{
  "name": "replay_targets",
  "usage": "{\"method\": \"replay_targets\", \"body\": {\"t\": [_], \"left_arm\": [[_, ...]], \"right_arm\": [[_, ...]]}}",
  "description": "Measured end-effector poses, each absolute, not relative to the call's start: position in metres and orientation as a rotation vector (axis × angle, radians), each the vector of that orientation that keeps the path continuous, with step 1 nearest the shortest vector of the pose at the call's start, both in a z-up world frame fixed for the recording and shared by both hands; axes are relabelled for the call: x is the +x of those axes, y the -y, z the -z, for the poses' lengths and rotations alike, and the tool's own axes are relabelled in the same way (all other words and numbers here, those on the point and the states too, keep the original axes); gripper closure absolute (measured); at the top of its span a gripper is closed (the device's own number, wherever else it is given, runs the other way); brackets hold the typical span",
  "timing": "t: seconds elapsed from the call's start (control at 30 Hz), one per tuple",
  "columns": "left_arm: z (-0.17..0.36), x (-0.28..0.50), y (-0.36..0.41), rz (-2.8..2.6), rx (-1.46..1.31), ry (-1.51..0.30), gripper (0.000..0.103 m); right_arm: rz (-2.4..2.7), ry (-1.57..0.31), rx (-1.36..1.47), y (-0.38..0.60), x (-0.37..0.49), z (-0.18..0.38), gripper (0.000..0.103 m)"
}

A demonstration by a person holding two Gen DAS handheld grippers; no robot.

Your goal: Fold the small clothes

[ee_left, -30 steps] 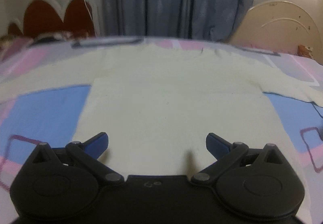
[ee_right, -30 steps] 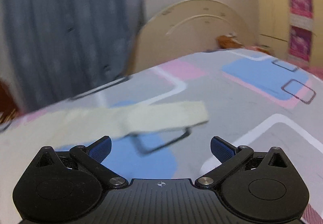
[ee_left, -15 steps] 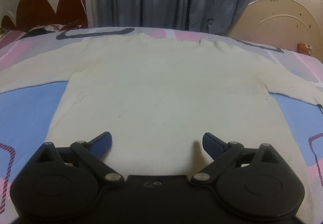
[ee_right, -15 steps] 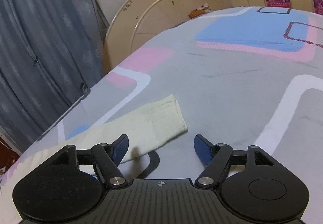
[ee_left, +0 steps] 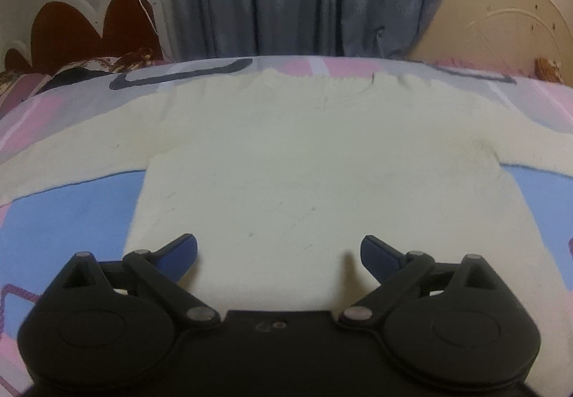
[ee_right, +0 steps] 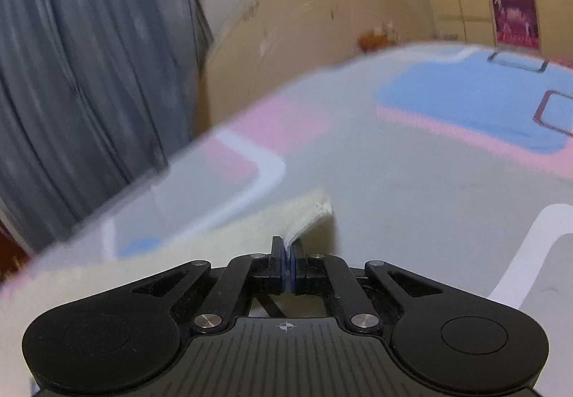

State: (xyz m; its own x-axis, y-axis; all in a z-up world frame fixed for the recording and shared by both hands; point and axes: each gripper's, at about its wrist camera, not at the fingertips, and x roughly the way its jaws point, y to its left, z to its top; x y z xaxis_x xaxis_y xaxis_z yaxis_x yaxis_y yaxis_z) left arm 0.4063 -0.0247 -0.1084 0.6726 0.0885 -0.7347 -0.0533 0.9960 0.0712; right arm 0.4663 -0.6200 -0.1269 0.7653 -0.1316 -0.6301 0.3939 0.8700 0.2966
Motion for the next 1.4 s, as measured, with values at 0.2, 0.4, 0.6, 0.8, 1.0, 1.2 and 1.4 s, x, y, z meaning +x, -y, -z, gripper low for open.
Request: {"method": "replay_targets", "body": {"t": [0.2,0.4,0.6,0.8,1.0,1.2,1.4], "left_arm": [[0.107,0.413,0.003,-0.075,0.044,-0.813,0.01],[0.109,0.438,-0.021,-0.073,-0.061,-0.799,0.018],[0.109,0.45,-0.049,-0.006,-0.188,-0.794,0.031],[0.106,0.451,-0.068,0.034,-0.22,-0.777,0.041],[0.109,0.449,-0.087,0.038,-0.253,-0.765,0.041],[0.112,0.461,-0.075,0.097,-0.279,-0.754,0.038],[0.124,0.495,-0.029,0.244,-0.342,-0.776,0.057]], "right_arm": [[0.268,-0.612,0.384,0.59,0.469,0.116,0.102],[0.055,-0.544,0.336,0.488,0.485,0.09,0.102],[-0.185,-0.541,0.235,0.342,0.498,0.09,0.102],[-0.353,-0.567,0.09,0.217,0.498,0.115,0.102],[-0.455,-0.609,0.004,0.159,0.494,0.142,0.102],[-0.423,-0.549,0.008,0.164,0.479,0.14,0.052],[-0.274,-0.568,0.134,0.221,0.468,0.135,0.064]]}}
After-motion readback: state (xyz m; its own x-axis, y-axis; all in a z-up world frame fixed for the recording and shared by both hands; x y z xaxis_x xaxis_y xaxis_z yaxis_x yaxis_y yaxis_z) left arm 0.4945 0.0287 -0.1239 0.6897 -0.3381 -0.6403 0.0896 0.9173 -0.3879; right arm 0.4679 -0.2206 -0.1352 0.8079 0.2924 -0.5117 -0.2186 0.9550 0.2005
